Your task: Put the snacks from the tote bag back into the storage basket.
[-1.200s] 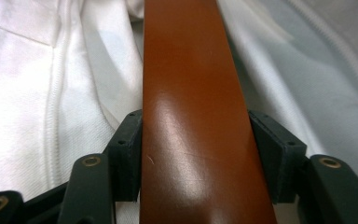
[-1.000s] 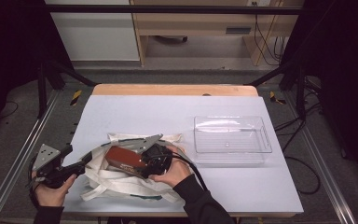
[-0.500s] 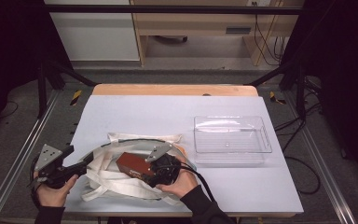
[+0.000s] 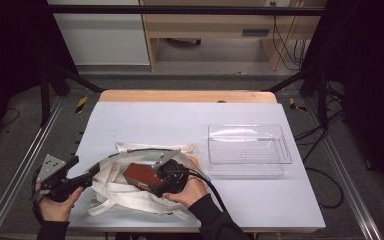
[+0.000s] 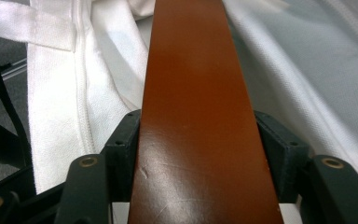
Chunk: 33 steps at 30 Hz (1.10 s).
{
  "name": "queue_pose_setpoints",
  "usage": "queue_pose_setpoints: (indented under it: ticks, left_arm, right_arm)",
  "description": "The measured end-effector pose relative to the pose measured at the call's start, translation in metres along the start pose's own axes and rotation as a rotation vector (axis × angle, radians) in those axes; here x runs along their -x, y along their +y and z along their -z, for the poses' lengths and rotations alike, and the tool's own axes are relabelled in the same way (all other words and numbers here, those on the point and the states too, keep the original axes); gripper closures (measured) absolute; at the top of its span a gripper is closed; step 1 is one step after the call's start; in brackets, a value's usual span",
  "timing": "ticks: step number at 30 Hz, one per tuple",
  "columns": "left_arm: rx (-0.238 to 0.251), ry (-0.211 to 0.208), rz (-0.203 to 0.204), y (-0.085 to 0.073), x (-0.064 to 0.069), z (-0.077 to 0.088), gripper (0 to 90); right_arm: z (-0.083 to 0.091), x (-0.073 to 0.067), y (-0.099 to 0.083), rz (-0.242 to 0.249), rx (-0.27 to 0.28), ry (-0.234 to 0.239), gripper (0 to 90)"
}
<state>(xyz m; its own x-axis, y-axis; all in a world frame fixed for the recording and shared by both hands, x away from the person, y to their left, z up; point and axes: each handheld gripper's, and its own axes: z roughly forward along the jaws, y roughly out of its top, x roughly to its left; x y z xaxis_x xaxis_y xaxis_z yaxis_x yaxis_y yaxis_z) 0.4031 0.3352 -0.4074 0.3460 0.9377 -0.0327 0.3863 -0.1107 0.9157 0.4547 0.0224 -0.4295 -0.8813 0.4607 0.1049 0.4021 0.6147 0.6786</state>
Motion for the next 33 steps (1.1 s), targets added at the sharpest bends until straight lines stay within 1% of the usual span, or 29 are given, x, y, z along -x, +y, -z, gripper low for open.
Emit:
queue_pose_setpoints:
  ticks: [2,3,5,6,8,9,11,14,15,16,17,20,22,23,25,26,28,29,30,32,33]
  left_arm:
    - [0.0,0.0,-0.001,0.0,0.001,0.0,20.8]
    - [0.0,0.0,-0.002,0.0,0.001,0.0,20.8]
    - [-0.001,0.001,-0.001,0.0,0.001,0.0,20.8]
    - [0.0,0.001,0.0,0.0,0.0,0.0,20.9]
    - [0.002,0.003,0.006,0.0,-0.001,0.0,21.0]
    - [0.002,0.003,0.006,0.0,-0.001,0.0,21.0]
    - [0.008,0.0,0.013,0.001,-0.001,0.001,21.1]
    - [0.024,-0.005,0.019,0.004,-0.001,0.004,21.1]
    - [0.029,-0.006,0.021,0.004,-0.001,0.005,21.1]
    - [0.029,-0.006,0.021,0.004,-0.001,0.005,21.1]
    - [0.033,-0.01,0.021,0.005,0.0,0.006,21.1]
    - [0.033,-0.009,0.019,0.006,0.001,0.006,20.9]
    - [0.03,-0.008,0.014,0.006,0.002,0.005,20.6]
    - [0.03,-0.008,0.014,0.006,0.002,0.005,20.5]
    - [0.031,-0.005,0.009,0.005,0.002,0.006,20.4]
    - [0.033,-0.005,0.01,0.006,0.002,0.006,20.4]
    - [0.034,-0.005,0.012,0.006,0.002,0.006,20.4]
    - [0.034,-0.005,0.012,0.006,0.002,0.006,20.4]
    - [0.031,-0.005,0.012,0.005,0.002,0.006,20.4]
    - [0.03,-0.004,0.011,0.005,0.002,0.005,20.4]
    - [0.028,-0.005,0.009,0.005,0.002,0.005,20.4]
  right_arm:
    - [0.0,-0.001,0.0,0.002,0.001,-0.002,42.7]
    - [0.001,-0.002,0.002,0.016,-0.006,-0.006,43.3]
    - [0.002,-0.002,0.003,0.019,-0.012,-0.007,43.4]
    - [0.004,-0.003,0.004,0.035,-0.018,-0.01,43.5]
    - [0.008,-0.004,0.004,0.044,0.001,-0.012,43.5]
    - [0.008,-0.004,0.004,0.044,0.001,-0.012,43.5]
    - [0.017,-0.004,0.003,0.056,0.028,0.009,43.5]
    - [0.028,-0.002,0.001,0.083,0.065,0.019,43.4]
    - [0.032,-0.002,0.001,0.078,0.074,0.024,43.4]
    - [0.032,-0.002,0.001,0.078,0.074,0.024,43.4]
    - [0.043,0.001,0.0,0.068,0.098,0.051,43.3]
    - [0.057,0.002,-0.002,0.059,0.145,0.075,43.3]
    - [0.065,0.003,-0.001,0.064,0.164,0.062,43.3]
    - [0.065,0.003,-0.001,0.064,0.164,0.062,43.3]
    - [0.073,0.004,0.001,0.07,0.181,0.043,43.3]
    - [0.079,0.006,0.002,0.067,0.199,0.025,43.3]
    - [0.085,0.008,0.001,0.064,0.222,0.011,43.3]
    - [0.085,0.008,0.001,0.064,0.222,0.011,43.3]
    - [0.091,0.011,-0.001,0.062,0.236,0.009,43.3]
    - [0.095,0.013,-0.002,0.063,0.243,0.005,43.3]
    - [0.095,0.013,-0.002,0.063,0.243,0.005,43.3]
